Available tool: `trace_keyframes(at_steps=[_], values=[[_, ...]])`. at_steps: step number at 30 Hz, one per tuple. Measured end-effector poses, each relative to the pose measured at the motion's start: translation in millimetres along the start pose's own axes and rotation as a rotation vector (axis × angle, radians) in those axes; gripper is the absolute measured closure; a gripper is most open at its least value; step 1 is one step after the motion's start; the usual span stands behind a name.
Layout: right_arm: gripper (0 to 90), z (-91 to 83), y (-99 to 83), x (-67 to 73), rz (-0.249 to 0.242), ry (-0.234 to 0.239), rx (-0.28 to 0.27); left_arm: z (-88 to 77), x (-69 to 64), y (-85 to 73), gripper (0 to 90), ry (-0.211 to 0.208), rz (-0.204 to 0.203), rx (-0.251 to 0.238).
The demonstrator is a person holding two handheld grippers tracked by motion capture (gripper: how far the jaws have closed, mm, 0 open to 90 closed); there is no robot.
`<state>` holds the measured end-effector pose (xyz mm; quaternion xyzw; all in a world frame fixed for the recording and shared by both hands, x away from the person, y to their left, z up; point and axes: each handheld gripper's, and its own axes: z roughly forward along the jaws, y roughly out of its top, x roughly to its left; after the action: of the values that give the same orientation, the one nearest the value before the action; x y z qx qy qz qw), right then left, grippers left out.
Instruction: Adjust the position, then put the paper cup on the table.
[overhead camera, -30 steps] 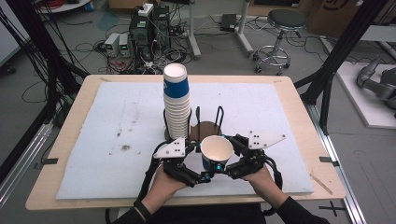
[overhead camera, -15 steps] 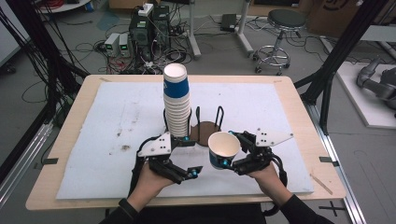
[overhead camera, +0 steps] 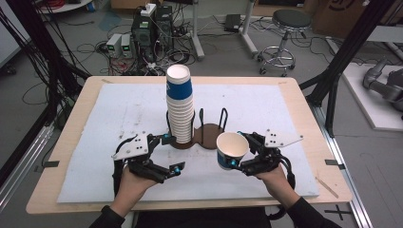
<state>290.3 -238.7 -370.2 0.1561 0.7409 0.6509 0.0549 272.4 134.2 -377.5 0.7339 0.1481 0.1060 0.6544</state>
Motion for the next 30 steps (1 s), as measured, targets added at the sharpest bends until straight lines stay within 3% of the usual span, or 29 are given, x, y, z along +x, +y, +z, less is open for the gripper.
trace_keyframes(at_steps=[6, 11, 21, 30], values=[[21.1, 0.2, -0.4, -0.4, 0.002, -0.002, 0.010, -4.6, -0.5, -2.2, 13.1, 0.012, 0.002, -0.004], [21.1, -1.0, 0.1, -0.4, 0.000, -0.003, 0.000, -4.0, -0.8, -0.8, 13.1, 0.020, 0.038, -0.011], [21.1, -3.3, 0.6, -0.4, -0.003, -0.015, 0.000, -3.4, 7.3, -11.4, 13.2, 0.045, 0.005, 0.013], [21.1, -9.0, 3.1, -1.7, -0.013, -0.035, -0.010, -5.4, 8.0, -14.0, 13.2, 0.067, 0.000, 0.021]])
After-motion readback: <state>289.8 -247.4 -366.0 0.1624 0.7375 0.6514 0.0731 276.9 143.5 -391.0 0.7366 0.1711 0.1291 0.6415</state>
